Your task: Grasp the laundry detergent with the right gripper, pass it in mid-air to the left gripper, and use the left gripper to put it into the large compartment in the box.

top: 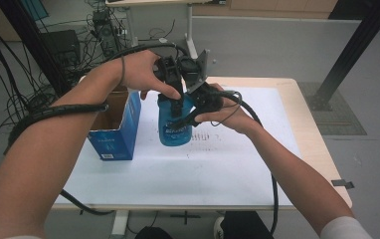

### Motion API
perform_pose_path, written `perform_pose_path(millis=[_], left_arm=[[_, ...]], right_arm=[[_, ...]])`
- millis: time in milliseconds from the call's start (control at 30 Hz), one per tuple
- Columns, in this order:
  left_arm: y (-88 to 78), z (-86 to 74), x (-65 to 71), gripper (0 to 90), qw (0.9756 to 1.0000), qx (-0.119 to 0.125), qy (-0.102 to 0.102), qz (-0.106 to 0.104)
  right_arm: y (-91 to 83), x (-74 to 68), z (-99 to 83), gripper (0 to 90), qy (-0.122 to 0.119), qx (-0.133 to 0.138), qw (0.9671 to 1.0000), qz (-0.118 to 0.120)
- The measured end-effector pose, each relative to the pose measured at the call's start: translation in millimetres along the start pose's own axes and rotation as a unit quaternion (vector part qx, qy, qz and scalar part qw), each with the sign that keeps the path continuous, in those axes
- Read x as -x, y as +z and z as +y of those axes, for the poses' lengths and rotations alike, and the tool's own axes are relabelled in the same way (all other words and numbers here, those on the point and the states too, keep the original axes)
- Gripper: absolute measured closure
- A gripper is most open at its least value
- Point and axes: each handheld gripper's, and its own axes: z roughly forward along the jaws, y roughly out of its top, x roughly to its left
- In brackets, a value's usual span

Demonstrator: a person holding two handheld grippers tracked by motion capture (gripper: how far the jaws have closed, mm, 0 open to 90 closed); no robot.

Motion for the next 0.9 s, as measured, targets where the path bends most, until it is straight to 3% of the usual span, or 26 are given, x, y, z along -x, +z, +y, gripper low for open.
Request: perform_pose_path(millis=[900], left_arm=[[1.0,-1.6,-0.3,36.8,1.0,0.004,-0.004,-0.002]], right_arm=[[0.8,-0.7,-0.8,42.3,0.01,-0.003,0.9999,0.006]])
